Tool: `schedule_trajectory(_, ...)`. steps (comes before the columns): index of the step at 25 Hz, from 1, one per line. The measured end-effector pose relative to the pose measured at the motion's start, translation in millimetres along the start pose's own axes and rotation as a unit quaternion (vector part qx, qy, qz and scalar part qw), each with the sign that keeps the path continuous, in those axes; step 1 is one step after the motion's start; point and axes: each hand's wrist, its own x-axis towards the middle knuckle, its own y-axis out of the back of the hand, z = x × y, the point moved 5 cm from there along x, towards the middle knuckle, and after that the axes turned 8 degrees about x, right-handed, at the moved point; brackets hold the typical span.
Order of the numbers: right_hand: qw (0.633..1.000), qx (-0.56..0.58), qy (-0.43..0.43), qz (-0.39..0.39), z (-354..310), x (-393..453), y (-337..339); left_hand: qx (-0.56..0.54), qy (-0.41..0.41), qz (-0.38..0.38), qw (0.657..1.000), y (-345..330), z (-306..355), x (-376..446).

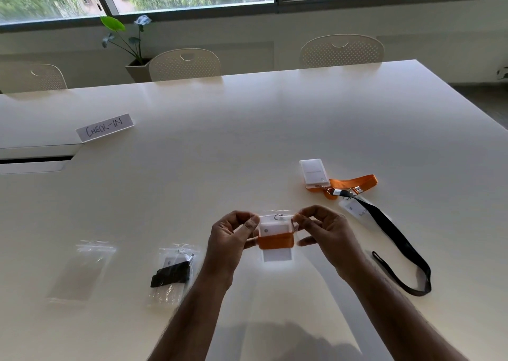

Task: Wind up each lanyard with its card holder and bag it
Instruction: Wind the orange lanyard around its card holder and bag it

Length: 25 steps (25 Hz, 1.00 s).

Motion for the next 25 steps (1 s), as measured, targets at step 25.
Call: schedule_trajectory(25, 0.999, 0.03, -0.024, -0.009, -1.9, -1.8, -13.1, 0.023, -0.023, -0.027, 0.999, -10.2, 2.5, 1.1)
